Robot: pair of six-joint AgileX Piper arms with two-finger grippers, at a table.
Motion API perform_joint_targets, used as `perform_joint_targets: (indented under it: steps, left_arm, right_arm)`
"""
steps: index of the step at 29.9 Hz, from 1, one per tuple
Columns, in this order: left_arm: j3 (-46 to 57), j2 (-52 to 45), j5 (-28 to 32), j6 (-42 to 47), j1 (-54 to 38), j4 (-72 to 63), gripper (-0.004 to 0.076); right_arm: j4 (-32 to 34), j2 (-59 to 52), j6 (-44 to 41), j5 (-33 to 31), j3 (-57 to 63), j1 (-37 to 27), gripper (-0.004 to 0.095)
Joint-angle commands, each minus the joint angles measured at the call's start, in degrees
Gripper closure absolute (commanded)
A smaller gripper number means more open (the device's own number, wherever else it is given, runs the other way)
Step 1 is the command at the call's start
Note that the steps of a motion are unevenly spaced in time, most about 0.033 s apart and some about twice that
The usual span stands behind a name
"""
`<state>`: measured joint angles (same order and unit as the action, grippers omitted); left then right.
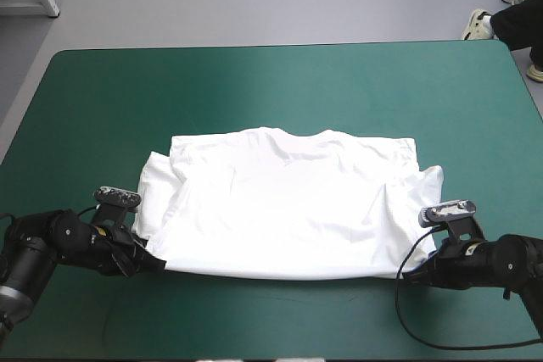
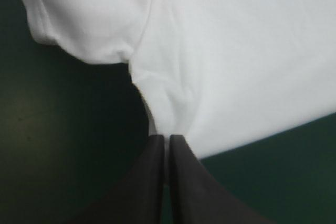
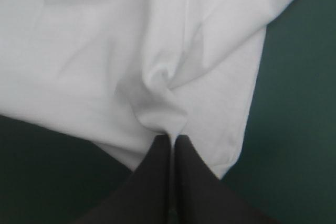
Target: Fold the cloth
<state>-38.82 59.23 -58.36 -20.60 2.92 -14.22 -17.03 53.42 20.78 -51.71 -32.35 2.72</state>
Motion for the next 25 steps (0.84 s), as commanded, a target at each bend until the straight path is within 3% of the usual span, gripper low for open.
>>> perform_joint_targets:
  steps: [1, 12, 16, 18, 22, 25]
  left_arm:
    - [0.21, -3.06, -0.58, 0.57, 0.17, -1.4, 0.0705]
    - [3.51, -3.18, -1.86, -1.5, 0.17, -3.87, 0.0705]
    - [4.03, -1.11, -2.31, -1.51, 0.17, -4.41, 0.0691]
    - [4.03, 0.18, -2.31, -2.08, 0.17, -4.65, 0.0627]
    - [4.03, 1.13, -1.91, -4.1, 0.17, -7.59, 0.0395]
    - [2.38, 0.38, -1.68, -4.22, 0.17, -9.53, 0.0256]
  right_arm:
    - [0.2, -2.18, -0.51, -0.19, 0.45, 0.01, 0.0912]
    - [-0.41, -2.43, -0.89, 0.7, 1.06, 0.01, 0.091]
    - [-1.21, -2.43, -0.89, -0.74, 1.06, 0.01, 0.0808]
    - [-1.41, -2.43, -0.89, -1.81, 1.06, 0.01, 0.0668]
    - [-1.54, -2.43, -0.89, -1.71, 0.8, 0.01, 0.0394]
    - [-1.13, -2.54, -1.0, -0.95, -2.04, 0.01, 0.0356]
